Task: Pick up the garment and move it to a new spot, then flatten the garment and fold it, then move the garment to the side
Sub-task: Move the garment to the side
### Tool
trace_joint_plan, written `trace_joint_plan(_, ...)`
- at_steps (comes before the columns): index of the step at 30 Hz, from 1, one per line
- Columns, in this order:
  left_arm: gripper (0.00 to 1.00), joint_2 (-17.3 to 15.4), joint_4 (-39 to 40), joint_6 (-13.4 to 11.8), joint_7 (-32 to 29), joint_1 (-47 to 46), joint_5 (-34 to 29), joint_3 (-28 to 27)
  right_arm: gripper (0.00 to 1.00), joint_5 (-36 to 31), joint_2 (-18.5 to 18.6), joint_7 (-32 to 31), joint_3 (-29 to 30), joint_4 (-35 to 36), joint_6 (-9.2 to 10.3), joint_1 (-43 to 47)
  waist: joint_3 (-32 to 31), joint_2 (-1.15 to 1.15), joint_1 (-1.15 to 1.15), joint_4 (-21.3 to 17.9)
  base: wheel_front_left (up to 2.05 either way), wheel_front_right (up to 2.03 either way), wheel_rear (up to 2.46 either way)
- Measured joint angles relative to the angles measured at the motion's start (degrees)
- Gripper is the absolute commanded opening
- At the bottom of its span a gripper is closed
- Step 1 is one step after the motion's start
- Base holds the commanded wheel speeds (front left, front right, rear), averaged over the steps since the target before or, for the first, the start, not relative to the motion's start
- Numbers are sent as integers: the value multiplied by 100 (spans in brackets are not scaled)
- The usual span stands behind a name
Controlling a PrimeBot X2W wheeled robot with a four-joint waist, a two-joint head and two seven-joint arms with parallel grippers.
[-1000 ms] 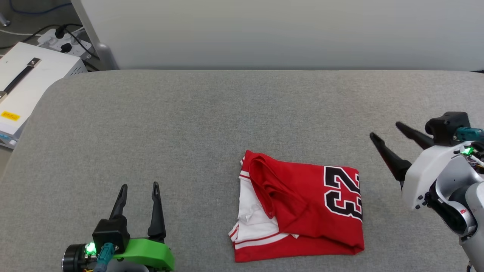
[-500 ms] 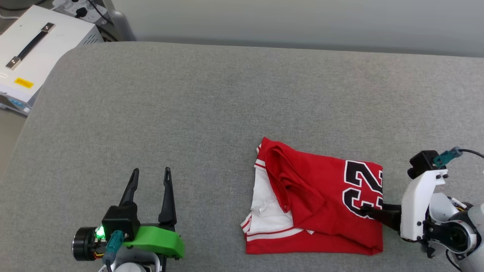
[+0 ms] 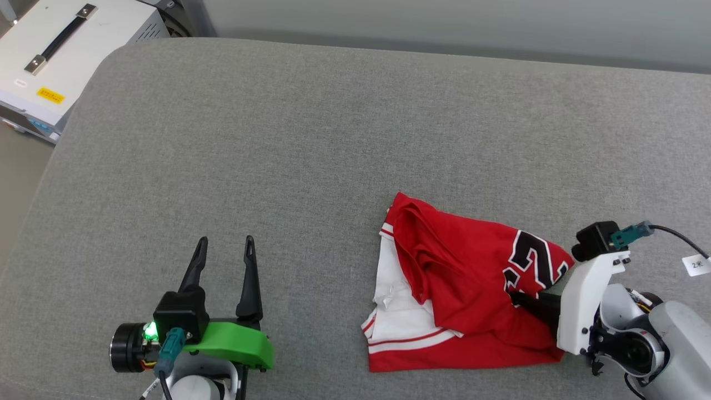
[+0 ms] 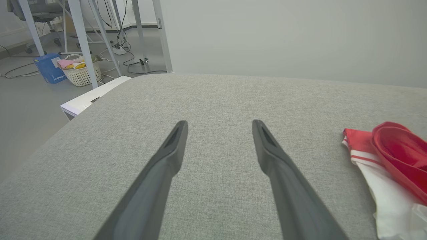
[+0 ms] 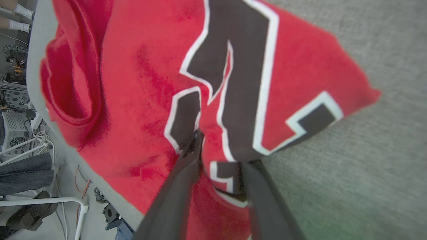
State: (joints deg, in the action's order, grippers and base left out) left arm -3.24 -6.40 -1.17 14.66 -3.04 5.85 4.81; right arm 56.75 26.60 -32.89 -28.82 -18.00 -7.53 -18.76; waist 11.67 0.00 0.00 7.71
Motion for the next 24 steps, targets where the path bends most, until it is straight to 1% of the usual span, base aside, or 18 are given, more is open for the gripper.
trace_joint_plan(4, 100, 3, -62, 0, 0, 11, 0, -32, 0, -152, 153, 432, -356, 176, 0, -55, -111, 0, 0, -44, 0, 0, 0)
trace_joint_plan(9, 100, 4, -54, 10, 0, 125, 0, -159, 0, -531, 581, 799, -764, 615, 0, -274, -243, 0, 0, -257, 0, 0, 0)
trace_joint_plan(14, 100, -8, -10, 62, 0, 204, -1, -279, 0, -630, 1065, 834, -966, 1082, 0, -522, -308, 0, 0, -625, 0, 0, 0)
trace_joint_plan(17, 100, -13, 76, 78, 0, 197, -32, -336, 0, -653, 1339, 724, -1023, 1325, 0, -670, -308, 0, 0, -923, 0, 0, 0)
trace_joint_plan(20, 100, -21, 151, 91, 0, 164, -45, -372, 0, -635, 1522, 639, -972, 1446, 0, -803, -273, 0, 0, -1222, 0, 0, 0)
trace_joint_plan(24, 100, -38, 272, 96, 0, 52, -90, -410, 0, -612, 1737, 633, -799, 1411, 0, -967, -168, 0, 0, -1594, 0, 0, 0)
